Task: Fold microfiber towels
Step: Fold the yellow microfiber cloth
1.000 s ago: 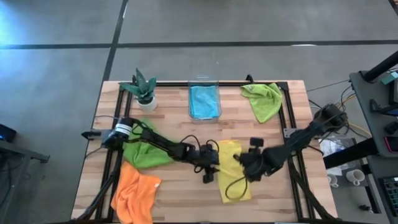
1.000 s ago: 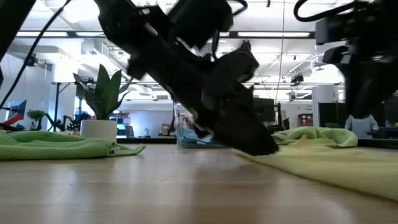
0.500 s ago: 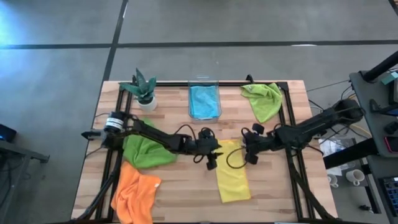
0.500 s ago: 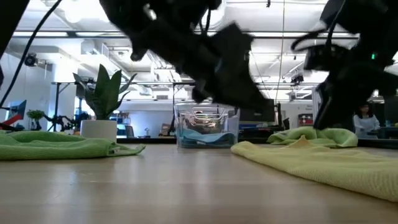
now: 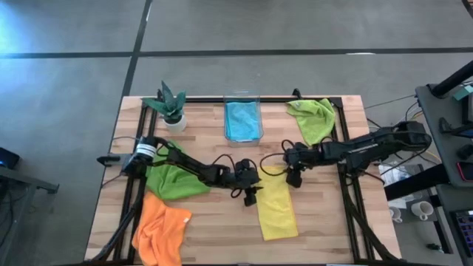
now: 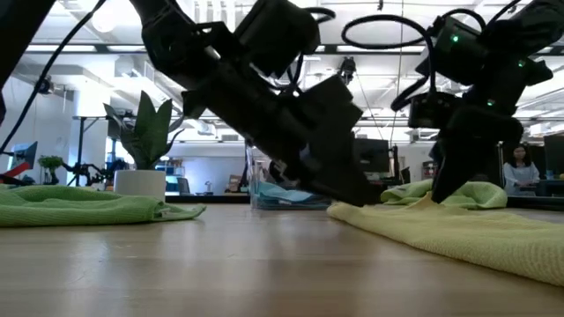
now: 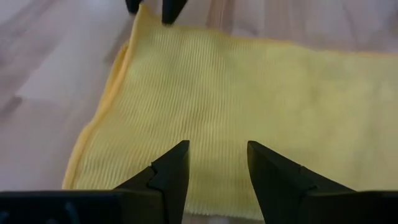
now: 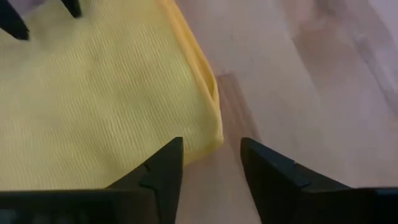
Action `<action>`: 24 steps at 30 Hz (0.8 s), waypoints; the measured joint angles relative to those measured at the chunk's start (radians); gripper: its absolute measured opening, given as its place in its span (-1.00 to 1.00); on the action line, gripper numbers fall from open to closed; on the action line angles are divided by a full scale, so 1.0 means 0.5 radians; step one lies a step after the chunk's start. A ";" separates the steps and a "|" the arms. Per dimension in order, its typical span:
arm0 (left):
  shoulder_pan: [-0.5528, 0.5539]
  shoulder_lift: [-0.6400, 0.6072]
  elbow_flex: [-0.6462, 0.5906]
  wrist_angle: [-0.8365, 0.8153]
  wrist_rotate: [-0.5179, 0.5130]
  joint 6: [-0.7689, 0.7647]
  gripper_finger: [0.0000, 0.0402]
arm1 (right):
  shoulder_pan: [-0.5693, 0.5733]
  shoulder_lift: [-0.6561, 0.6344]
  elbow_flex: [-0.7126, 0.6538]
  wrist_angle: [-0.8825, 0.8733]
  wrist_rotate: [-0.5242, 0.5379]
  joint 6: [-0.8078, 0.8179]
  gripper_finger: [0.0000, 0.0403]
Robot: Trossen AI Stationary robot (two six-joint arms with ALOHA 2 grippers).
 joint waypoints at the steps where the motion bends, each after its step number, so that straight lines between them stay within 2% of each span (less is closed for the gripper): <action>1: 0.000 -0.004 0.001 0.005 0.000 -0.001 -0.27 | -0.008 0.022 0.003 0.028 -0.002 -0.008 -0.27; 7: 0.001 -0.009 0.003 -0.002 0.000 -0.001 -0.27 | -0.027 0.134 0.024 0.093 -0.047 -0.033 -0.54; 13: 0.011 -0.011 0.003 -0.009 0.000 -0.001 -0.27 | -0.026 0.153 0.102 0.084 -0.049 -0.069 -0.90; 19: 0.028 -0.017 0.003 -0.024 0.000 0.000 -0.27 | -0.037 0.094 0.223 -0.014 -0.031 -0.204 -0.94; 24: 0.048 -0.047 0.001 -0.141 -0.021 0.000 -0.27 | -0.064 0.187 0.220 0.031 0.075 -0.357 -0.94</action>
